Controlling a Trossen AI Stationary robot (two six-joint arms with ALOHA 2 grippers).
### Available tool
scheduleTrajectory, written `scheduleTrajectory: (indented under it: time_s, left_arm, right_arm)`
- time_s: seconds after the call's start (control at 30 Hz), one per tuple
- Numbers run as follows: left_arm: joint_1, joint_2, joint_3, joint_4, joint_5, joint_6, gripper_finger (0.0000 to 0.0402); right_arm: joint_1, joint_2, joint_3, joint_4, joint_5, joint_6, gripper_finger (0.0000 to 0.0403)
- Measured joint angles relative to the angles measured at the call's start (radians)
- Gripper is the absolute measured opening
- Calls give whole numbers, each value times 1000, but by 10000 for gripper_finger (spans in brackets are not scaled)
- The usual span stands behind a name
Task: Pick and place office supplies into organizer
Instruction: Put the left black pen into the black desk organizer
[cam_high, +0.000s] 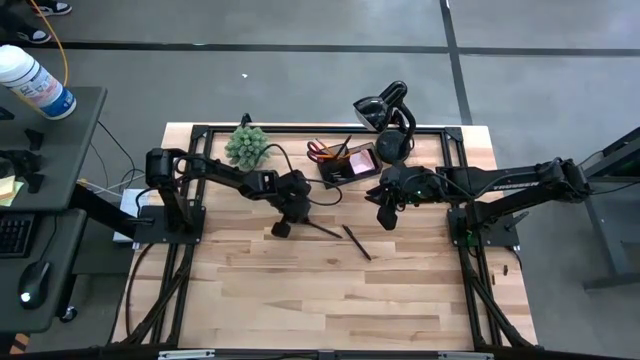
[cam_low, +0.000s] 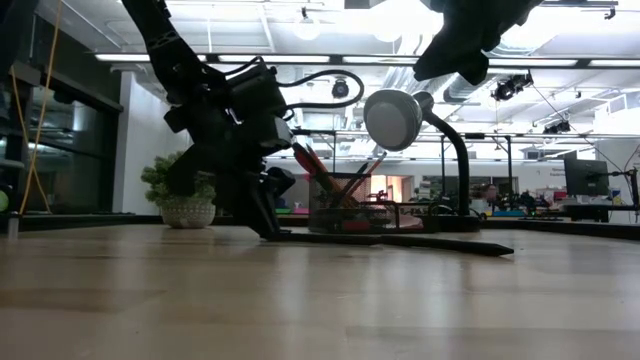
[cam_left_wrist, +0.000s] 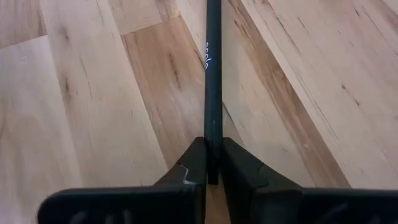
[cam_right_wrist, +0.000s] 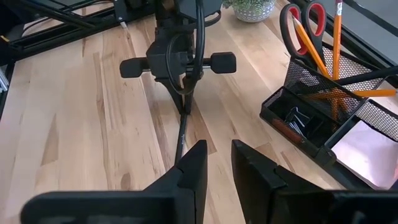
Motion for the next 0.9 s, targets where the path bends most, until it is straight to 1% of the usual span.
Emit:
scheduleTrajectory:
  time_s: [0.27, 0.5, 0.63, 0.77, 0.9]
  left_arm:
    - [1, -13, -4, -11, 83, -7, 4]
    - [2, -92, -3, -7, 80, -32, 2]
    - [2, -159, -3, -3, 46, -47, 2]
    - [10, -238, 0, -19, -29, -52, 1]
    - [39, -307, 42, -116, -103, -38, 0]
  right_arm:
    - [0, 0, 0, 0, 12, -1, 67]
    - [0, 0, 0, 0, 12, -4, 67]
    - [0, 0, 0, 0, 12, -21, 67]
    - [0, 0, 0, 0, 12, -23, 67]
    - [0, 0, 0, -1, 12, -26, 67]
